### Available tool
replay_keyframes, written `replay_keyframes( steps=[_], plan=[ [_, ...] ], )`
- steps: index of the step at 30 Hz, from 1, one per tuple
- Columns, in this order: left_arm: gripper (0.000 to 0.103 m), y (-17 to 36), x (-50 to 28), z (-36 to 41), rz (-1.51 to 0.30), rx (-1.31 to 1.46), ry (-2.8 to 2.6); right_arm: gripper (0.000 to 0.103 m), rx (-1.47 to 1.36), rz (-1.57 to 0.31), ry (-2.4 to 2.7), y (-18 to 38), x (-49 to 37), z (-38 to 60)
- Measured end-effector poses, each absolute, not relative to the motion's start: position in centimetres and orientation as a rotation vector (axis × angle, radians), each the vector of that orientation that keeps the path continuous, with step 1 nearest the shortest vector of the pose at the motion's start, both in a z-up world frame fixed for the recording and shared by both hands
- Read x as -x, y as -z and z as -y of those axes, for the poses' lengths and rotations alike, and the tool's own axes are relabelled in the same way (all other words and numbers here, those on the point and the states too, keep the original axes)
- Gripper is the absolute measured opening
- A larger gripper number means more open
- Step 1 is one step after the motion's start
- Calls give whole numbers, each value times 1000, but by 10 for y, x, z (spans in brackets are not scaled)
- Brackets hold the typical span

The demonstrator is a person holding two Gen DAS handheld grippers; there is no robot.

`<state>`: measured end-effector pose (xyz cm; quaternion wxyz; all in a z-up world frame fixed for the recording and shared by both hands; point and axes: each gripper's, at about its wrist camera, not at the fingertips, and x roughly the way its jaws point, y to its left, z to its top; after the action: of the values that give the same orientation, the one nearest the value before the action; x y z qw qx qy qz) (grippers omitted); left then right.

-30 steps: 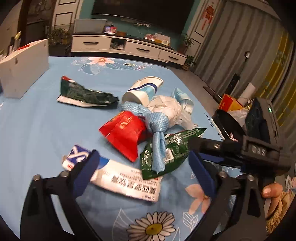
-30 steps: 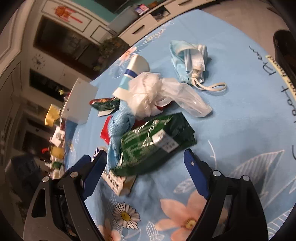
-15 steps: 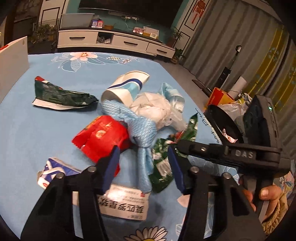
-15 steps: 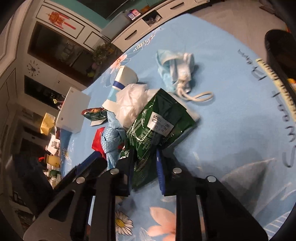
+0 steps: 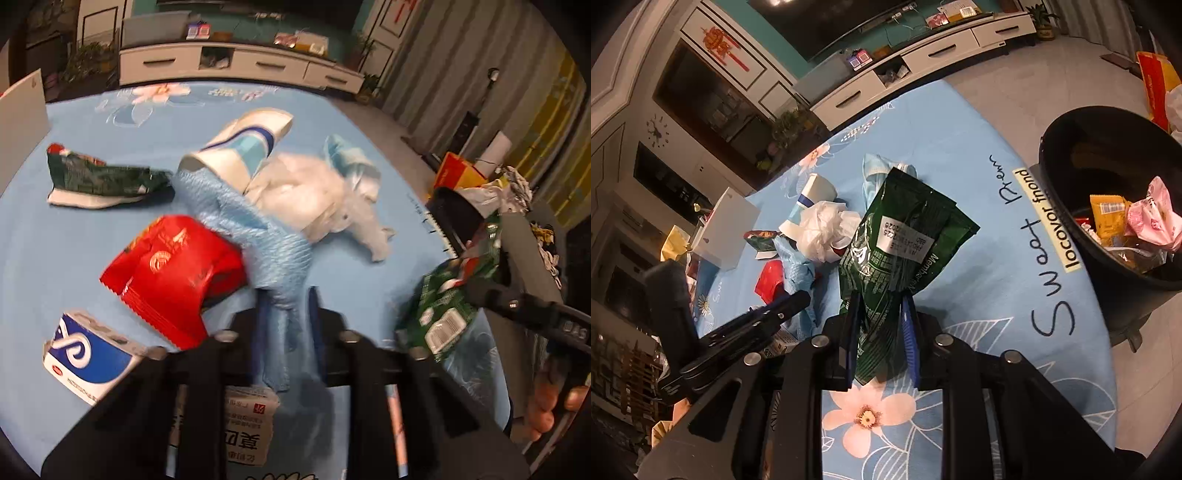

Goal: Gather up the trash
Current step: 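Grasp the green snack bag with the right tool while the left tool grasps the blue cloth, then carry both items over the black bin and open both tools to drop them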

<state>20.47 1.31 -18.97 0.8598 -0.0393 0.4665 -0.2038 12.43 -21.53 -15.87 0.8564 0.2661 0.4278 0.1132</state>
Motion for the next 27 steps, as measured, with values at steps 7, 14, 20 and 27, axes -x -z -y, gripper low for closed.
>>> replay_keyframes(
  steps=[7,14,20,27],
  plan=[
    [12,177,-188,-25,-931,137,447,22,-568,-884,-244,156,-121,219],
    [12,140,-153,-31,-850,145,470,22,-570,-850,-235,148,-106,234],
    [12,117,-136,-18,-818,130,499,22,-582,-799,-207,138,-93,251],
    [12,106,-133,19,-814,77,542,23,-601,-738,-156,129,-76,280]
  ],
)
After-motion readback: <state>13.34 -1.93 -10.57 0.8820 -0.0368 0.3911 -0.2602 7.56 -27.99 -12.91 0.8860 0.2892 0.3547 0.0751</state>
